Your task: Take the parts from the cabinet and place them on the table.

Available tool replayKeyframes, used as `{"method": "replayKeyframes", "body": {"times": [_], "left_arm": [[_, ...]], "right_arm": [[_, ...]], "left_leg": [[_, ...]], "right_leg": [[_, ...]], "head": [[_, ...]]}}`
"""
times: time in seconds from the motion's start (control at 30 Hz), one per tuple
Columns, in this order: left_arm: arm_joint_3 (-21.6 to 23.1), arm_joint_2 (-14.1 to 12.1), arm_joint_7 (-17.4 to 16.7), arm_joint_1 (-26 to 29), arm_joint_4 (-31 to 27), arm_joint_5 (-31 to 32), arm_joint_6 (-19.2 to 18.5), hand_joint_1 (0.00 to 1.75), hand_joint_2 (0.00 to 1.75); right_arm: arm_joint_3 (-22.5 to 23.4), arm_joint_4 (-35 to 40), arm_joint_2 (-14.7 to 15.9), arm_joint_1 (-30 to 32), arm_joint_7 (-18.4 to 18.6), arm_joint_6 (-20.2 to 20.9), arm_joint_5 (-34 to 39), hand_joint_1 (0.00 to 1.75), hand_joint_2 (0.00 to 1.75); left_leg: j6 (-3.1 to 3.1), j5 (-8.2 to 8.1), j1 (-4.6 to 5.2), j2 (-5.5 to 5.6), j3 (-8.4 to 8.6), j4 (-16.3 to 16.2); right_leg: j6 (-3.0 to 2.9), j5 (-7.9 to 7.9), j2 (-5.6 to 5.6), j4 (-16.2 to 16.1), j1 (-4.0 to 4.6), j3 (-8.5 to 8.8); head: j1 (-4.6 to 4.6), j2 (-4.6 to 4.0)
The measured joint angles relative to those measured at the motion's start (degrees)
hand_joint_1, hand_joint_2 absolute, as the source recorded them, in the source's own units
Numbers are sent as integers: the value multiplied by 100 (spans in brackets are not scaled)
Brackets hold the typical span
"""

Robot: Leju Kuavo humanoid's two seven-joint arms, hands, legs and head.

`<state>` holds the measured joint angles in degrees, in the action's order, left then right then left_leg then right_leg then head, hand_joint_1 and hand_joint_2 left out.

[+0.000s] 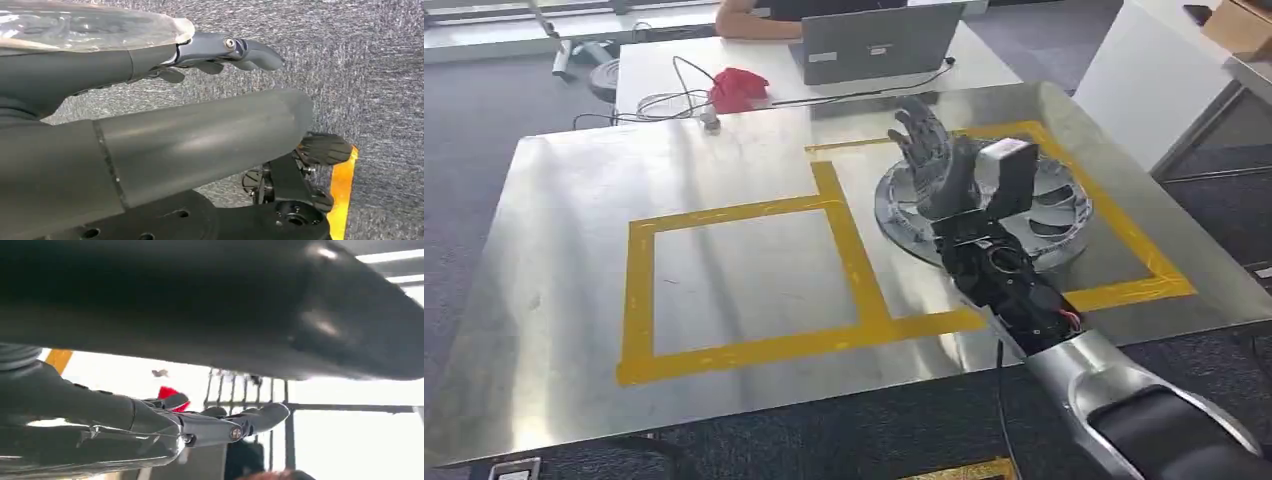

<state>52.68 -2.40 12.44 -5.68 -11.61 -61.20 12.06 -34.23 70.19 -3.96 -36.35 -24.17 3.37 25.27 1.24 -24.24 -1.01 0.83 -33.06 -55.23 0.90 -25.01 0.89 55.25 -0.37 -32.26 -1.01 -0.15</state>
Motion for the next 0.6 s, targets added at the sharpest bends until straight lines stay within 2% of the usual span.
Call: {"method": "replayKeyframes", "body": {"times": [0.1,0.13,0.4,0.6], "left_arm": [[2,-2,0,-4,0,-17,-15,0,0],[4,-4,0,-5,0,-17,-17,0,0],[59,-4,26,-9,0,-63,-22,0,0],[96,-13,74,-7,0,-122,-15,0,0]], "right_arm": [[-98,336,2,214,-113,565,165,0,0],[-170,395,2,289,-183,635,137,0,0],[-450,683,0,570,-249,742,17,0,0],[-566,784,-9,833,-350,663,-99,0,0]], "left_leg": [[0,0,0,0,0,4],[0,0,0,1,1,4],[0,1,0,2,3,9],[0,0,0,3,3,10]], "right_leg": [[0,0,-2,0,0,3],[0,0,-3,0,0,2],[0,0,-4,0,0,4],[0,-1,-4,0,0,2]], "head": [[0,0],[0,0],[0,0],[0,0]]}}
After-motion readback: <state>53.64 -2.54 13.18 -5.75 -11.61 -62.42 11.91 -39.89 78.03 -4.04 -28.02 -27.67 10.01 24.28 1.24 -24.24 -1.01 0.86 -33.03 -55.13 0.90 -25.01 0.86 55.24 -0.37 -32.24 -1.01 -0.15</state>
